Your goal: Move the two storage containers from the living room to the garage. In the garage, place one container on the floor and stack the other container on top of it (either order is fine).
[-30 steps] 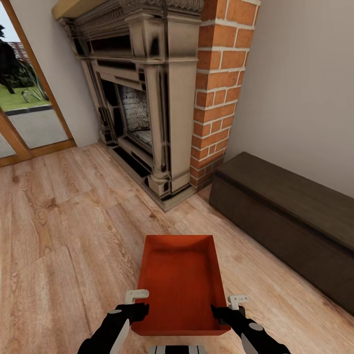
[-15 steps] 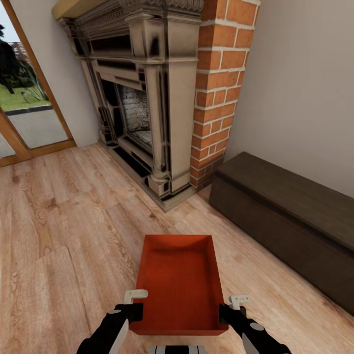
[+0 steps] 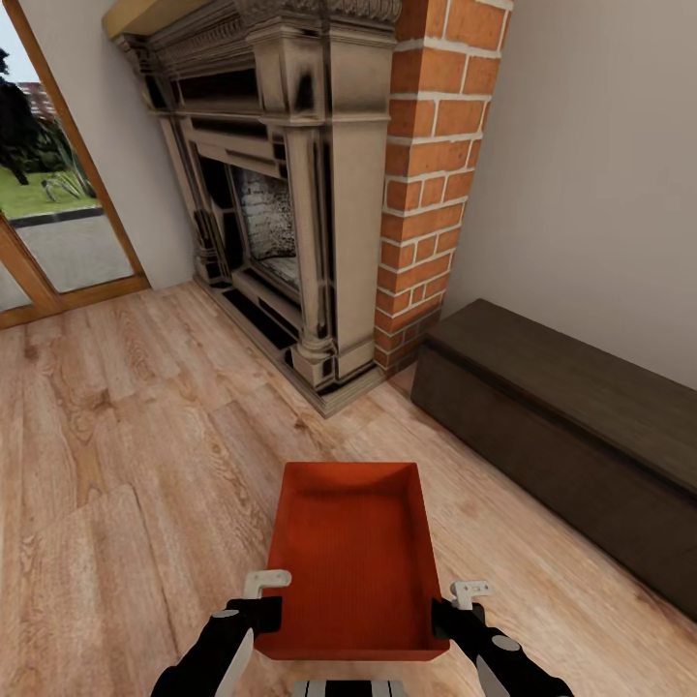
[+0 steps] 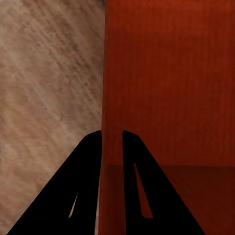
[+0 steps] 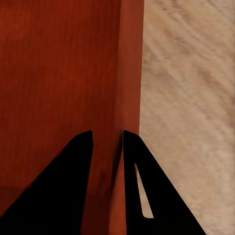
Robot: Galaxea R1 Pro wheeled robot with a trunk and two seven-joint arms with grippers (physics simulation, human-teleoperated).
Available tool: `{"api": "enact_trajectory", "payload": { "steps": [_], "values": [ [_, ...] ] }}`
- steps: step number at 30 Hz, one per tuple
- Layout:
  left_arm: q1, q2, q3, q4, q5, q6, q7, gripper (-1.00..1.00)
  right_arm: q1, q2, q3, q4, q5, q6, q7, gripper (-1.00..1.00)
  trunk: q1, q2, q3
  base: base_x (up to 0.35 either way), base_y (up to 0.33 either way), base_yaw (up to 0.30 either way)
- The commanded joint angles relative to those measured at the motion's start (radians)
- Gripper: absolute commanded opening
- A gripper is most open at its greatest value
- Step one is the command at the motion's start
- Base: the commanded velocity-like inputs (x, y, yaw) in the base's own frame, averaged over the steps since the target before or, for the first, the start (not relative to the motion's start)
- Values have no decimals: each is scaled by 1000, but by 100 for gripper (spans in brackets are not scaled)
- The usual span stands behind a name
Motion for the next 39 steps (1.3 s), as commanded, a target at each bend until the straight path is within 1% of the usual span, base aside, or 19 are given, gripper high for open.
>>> {"api": "enact_trajectory", "payload": {
  "steps": [1, 10, 33, 39],
  "values": [
    [0, -2, 0, -1, 15, 3, -5, -100, 0, 1, 14, 1, -9, -3, 11, -100, 0, 0, -1, 0, 0, 0],
    [0, -2, 0, -1, 13, 3, -5, -100, 0, 1, 14, 1, -9, -3, 9, -100, 0, 0, -1, 0, 0, 0],
    [0, -2, -2, -1, 10, 6, 6, -100, 0, 2, 15, 1, -7, -3, 5, -100, -88, 161, 71, 0, 0, 0],
    [0, -3, -2, -1, 10, 6, 6, -100, 0, 2, 16, 1, -7, -3, 5, -100, -111, 203, 97, 0, 0, 0]
  ]
}}
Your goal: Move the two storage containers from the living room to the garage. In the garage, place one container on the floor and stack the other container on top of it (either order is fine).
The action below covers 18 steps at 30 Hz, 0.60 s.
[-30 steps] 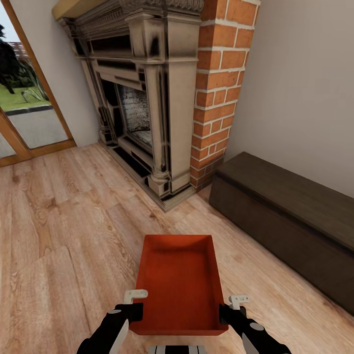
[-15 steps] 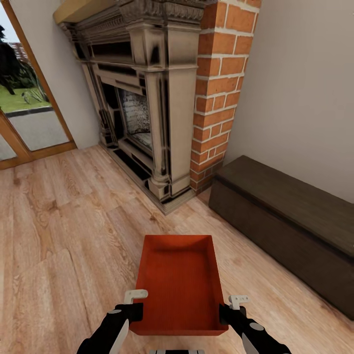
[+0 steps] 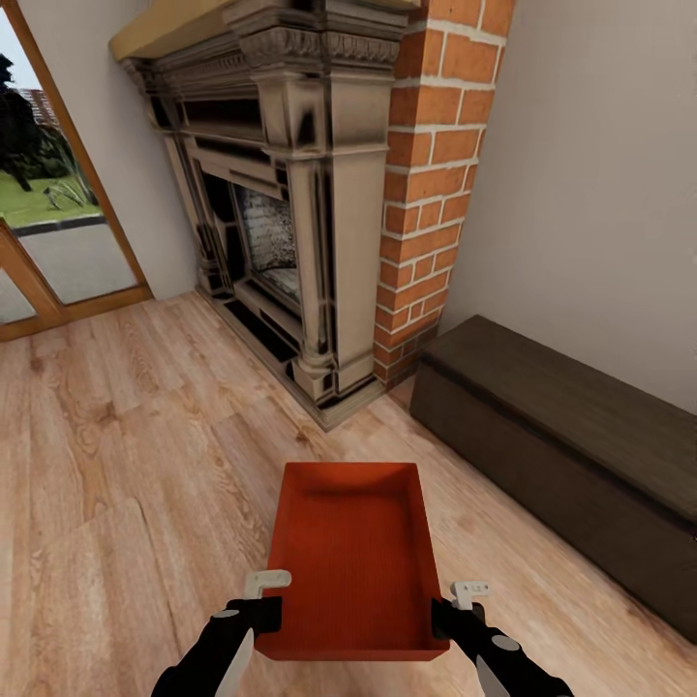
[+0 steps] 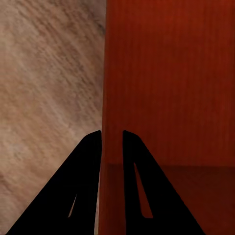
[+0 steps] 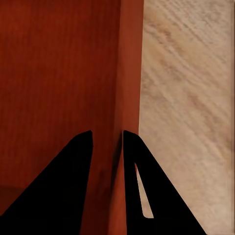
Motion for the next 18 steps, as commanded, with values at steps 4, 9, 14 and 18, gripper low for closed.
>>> {"api": "enact_trajectory", "payload": {
  "steps": [4, 9, 14, 18],
  "values": [
    [0, -5, 3, -2, 2, 6, 0, -100, 0, 3, 11, 2, -7, -3, 7, -100, -16, 28, 18, 0, 0, 0],
    [0, -5, 3, -2, 3, 6, 0, -100, 0, 3, 11, 2, 4, -3, 7, -100, -35, 63, 42, 0, 0, 0],
    [0, -7, 3, -1, 3, 6, 0, -100, 0, 3, 11, 2, 18, -3, 7, -100, -54, 98, 66, 0, 0, 0],
    [0, -7, 3, -1, 3, 6, 0, -100, 0, 3, 11, 2, 19, -3, 7, -100, -69, 126, 85, 0, 0, 0]
  ]
}}
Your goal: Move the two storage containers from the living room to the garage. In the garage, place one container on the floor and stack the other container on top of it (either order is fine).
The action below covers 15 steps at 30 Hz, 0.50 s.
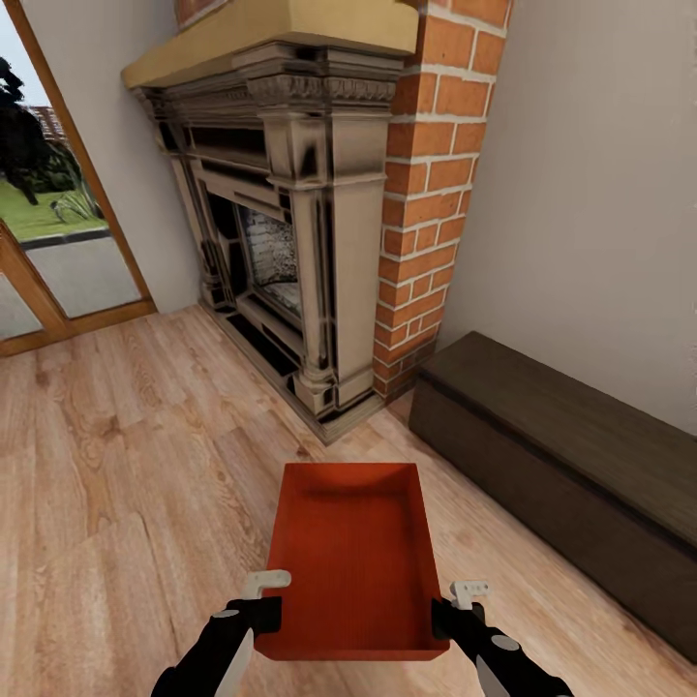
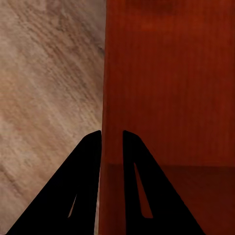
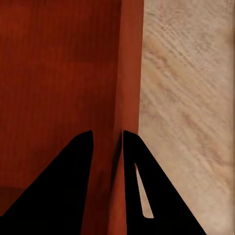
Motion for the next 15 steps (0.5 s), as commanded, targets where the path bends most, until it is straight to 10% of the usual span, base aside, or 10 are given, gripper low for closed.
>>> {"api": "enact_trajectory", "payload": {
  "steps": [1, 15],
  "values": [
    [-1, -8, 3, -1, 0, 6, 1, -100, 0, 1, 27, 2, -3, -3, 6, -100, -4, 7, 4, 0, 0, 0],
    [-1, -9, 3, 0, 0, 6, 1, -100, 0, -1, 26, 2, -4, -3, 6, -100, -58, 105, 71, 0, 0, 0]
  ]
}}
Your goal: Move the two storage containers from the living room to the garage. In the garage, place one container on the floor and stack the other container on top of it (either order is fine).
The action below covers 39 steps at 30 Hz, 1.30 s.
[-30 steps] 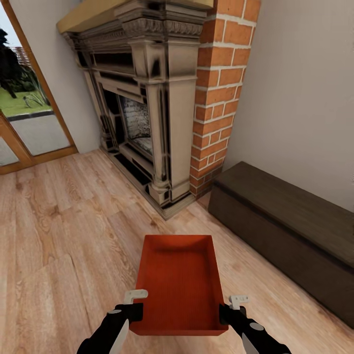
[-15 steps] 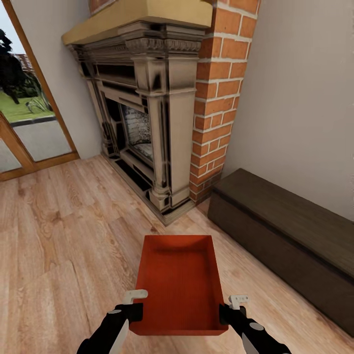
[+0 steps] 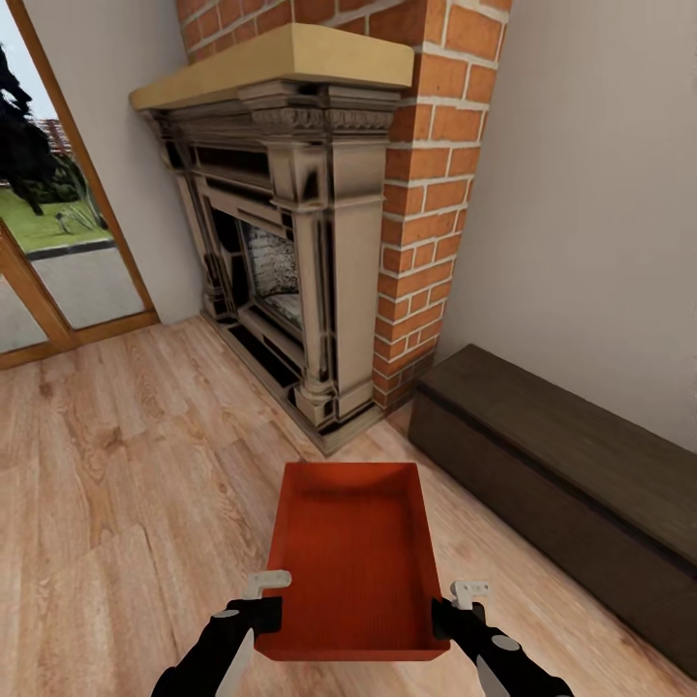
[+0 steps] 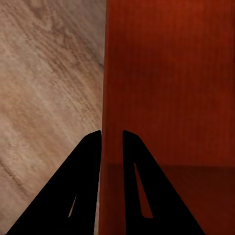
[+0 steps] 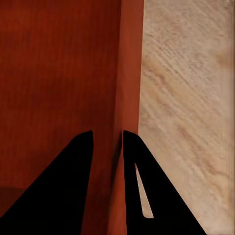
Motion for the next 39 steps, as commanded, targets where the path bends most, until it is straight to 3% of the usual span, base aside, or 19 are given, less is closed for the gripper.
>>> {"api": "enact_trajectory", "payload": {
  "steps": [1, 39],
  "values": [
    [-1, -8, 3, -1, 1, 6, 1, -100, 0, 0, 26, 1, -3, -2, 6, -100, -4, 7, 4, 0, 0, 0],
    [-1, -9, 2, 4, 1, 6, -1, -100, 0, 1, 26, 1, -3, -3, 4, -100, -150, 273, 184, 0, 0, 0]
  ]
}}
